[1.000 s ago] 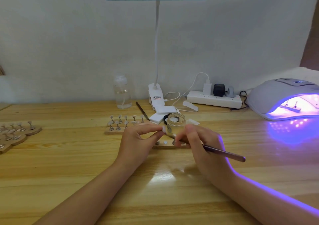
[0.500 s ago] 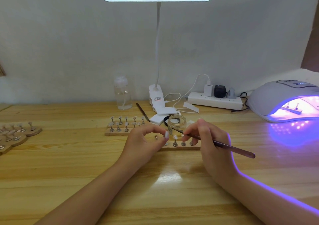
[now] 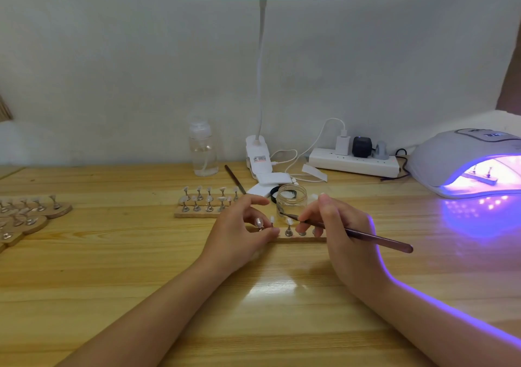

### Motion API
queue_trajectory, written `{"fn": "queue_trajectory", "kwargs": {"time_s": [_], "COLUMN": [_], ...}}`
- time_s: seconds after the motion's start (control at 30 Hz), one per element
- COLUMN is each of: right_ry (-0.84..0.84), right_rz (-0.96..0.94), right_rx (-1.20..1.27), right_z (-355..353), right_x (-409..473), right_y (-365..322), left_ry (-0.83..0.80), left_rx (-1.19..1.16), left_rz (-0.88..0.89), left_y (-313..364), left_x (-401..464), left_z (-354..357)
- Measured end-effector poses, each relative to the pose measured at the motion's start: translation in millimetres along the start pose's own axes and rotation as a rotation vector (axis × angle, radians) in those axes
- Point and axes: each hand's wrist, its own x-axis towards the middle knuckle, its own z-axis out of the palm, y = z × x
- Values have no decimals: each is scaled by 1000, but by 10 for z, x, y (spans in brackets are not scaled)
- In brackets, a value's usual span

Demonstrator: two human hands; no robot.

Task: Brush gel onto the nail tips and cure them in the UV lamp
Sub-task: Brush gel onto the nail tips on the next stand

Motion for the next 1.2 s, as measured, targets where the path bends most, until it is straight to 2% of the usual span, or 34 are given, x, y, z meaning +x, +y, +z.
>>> {"fn": "queue_trajectory", "kwargs": {"time_s": [0.17, 0.27, 0.5, 0.67, 0.77, 0.9, 1.07, 1.2], "right_ry": [-28, -52, -183, -235, -265, -206, -239, -193], "right_rz": [-33, -30, -207, -307, -307, -302, -267, -278], "right_rx": [-2, -21, -337, -457, -403, -377, -352, -323], "right_z": [-4, -20, 6, 21, 20, 15, 21, 20], "right_x": [-5, -7, -13, -23, -32, -27, -35, -29], "right_y": [2, -2, -40, -28, -16, -22, -12, -25], "left_ry": [-111, -117, -107, -89, -94, -91, -89, -88], "left_rx": [99, 118, 56, 61, 73, 71, 65, 62], "left_rz": [-25, -38, 73, 90, 92, 87, 89, 86], "left_y": [-21, -59, -65, -57, -54, -54, -57, -58], "left_x": [21, 5, -29, -41, -40, -47, -43, -45], "left_z": [-112, -207, -210, -214, -214, -214, -217, -216]}}
